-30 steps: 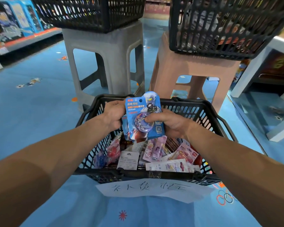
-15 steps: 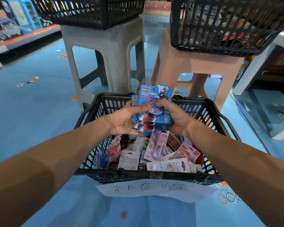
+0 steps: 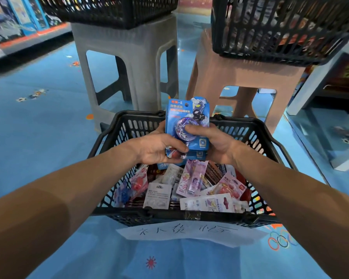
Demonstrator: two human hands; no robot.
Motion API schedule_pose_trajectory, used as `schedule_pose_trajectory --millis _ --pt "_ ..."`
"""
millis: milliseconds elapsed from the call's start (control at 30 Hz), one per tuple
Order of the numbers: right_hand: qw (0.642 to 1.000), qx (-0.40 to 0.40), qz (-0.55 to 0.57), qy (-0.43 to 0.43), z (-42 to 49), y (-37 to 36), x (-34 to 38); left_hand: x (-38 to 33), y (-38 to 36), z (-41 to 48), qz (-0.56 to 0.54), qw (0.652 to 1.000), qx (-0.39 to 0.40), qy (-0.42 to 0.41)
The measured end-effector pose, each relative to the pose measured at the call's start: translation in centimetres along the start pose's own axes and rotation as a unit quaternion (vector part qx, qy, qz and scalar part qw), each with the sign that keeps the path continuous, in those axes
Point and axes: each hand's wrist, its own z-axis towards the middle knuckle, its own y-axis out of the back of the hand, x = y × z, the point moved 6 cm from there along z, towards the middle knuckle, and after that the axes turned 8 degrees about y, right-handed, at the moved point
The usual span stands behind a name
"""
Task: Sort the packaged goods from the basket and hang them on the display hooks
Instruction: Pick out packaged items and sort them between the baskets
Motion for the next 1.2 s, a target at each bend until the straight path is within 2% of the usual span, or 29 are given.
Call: schedule_pose_trajectory --millis 267,533,600,667,767,833,900,967,1067,1200 --pt "0.997 -0.003 0.073 -0.015 0.3 1.1 -1.2 0.7 -0.7 1.9 0.022 0.999 0.000 0.025" --pt "0.997 -0.060 0.051 0.014 0.9 3.9 -1.8 0.7 -1.5 4.9 0.057 0.998 -0.027 0.016" --pt "0.996 -0.079 0.038 0.018 0.8 5.1 -1.9 0.8 -1.4 5.9 0.090 0.995 -0.021 0.020" --pt "0.994 -0.105 0.019 0.009 0.6 6.2 -2.1 0.9 -0.6 6.5 0.170 0.985 -0.018 0.027" --pt "0.990 -0.144 0.000 0.001 -0.1 7.8 -2.6 1.2 1.3 7.3 0.346 0.937 -0.032 0.042" --pt "0.989 -0.147 -0.006 0.000 -0.8 8.9 -2.8 1.6 3.0 8.0 0.490 0.866 -0.092 0.035" --pt "0.989 -0.149 -0.011 0.006 -1.3 9.9 -2.8 1.8 4.3 8.5 0.603 0.778 -0.174 -0.005" --pt "0.989 -0.150 -0.012 0.004 -1.5 10.6 -3.0 1.8 4.9 8.4 0.646 0.722 -0.245 -0.032" --pt "0.988 -0.156 -0.017 0.003 -1.5 10.8 -3.2 1.6 4.9 7.7 0.665 0.674 -0.315 -0.063" --pt "0.987 -0.160 -0.018 0.004 -1.4 10.8 -3.3 2.1 3.6 7.1 0.705 0.633 -0.309 -0.084"
